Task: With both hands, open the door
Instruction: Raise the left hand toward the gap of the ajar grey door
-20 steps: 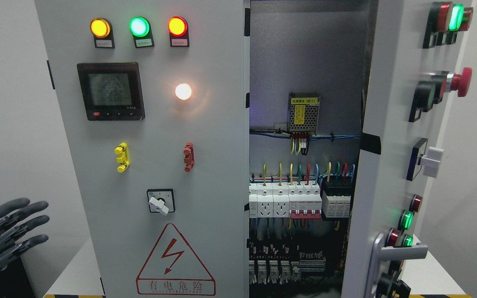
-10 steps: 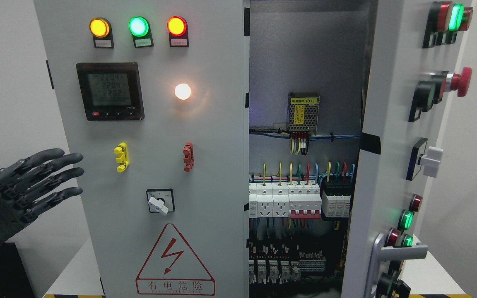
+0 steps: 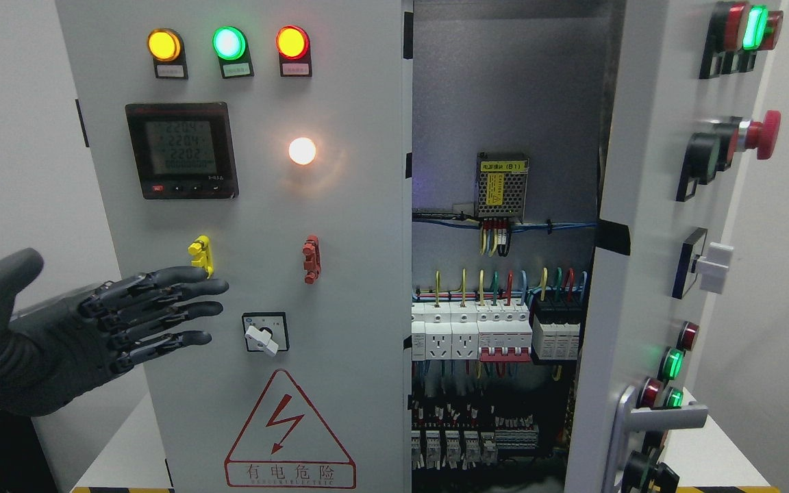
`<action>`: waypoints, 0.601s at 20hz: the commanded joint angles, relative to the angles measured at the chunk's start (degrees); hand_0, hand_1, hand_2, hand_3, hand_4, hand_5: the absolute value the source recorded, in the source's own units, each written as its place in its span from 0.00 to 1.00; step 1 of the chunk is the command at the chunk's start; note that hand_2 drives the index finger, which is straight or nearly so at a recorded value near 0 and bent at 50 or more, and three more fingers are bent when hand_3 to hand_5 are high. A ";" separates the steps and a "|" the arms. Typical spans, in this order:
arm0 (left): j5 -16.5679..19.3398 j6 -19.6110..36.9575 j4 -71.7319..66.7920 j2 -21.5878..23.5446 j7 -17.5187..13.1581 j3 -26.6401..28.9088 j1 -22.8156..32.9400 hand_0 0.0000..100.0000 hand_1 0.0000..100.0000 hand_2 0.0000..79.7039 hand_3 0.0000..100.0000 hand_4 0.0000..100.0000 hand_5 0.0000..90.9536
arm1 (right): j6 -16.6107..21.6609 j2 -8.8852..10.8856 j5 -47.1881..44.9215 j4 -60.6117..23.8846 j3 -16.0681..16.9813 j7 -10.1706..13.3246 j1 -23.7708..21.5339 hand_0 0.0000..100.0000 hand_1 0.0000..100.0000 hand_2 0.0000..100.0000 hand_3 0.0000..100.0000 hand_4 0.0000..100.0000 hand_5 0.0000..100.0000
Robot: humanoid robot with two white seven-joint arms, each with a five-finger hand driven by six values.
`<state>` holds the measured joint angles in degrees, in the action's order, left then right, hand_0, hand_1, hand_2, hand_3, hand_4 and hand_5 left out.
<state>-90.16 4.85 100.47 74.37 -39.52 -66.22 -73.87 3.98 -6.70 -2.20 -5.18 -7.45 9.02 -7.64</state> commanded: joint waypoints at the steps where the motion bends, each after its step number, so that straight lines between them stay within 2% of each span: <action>1: -2.91 -2.82 -0.10 -6.33 -0.38 -24.04 -12.33 0.00 0.00 0.00 0.00 0.03 0.00 | -0.03 0.02 0.00 0.00 -0.02 -0.06 0.00 0.11 0.00 0.00 0.00 0.00 0.00; 7: -10.03 -4.76 0.43 -14.06 -0.38 -22.47 -19.02 0.00 0.00 0.00 0.00 0.03 0.00 | -0.03 0.02 0.00 0.00 0.07 -0.06 0.00 0.11 0.00 0.00 0.00 0.00 0.00; 12: -14.34 -12.13 -0.54 -23.11 -0.03 -13.87 -20.35 0.00 0.00 0.00 0.00 0.03 0.00 | -0.03 0.02 0.00 0.00 -0.02 -0.06 0.00 0.11 0.00 0.00 0.00 0.00 0.00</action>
<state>-99.95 -3.94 100.50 64.52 -39.96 -79.80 -90.51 3.98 -6.70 -2.20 -5.19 -7.45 9.04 -7.64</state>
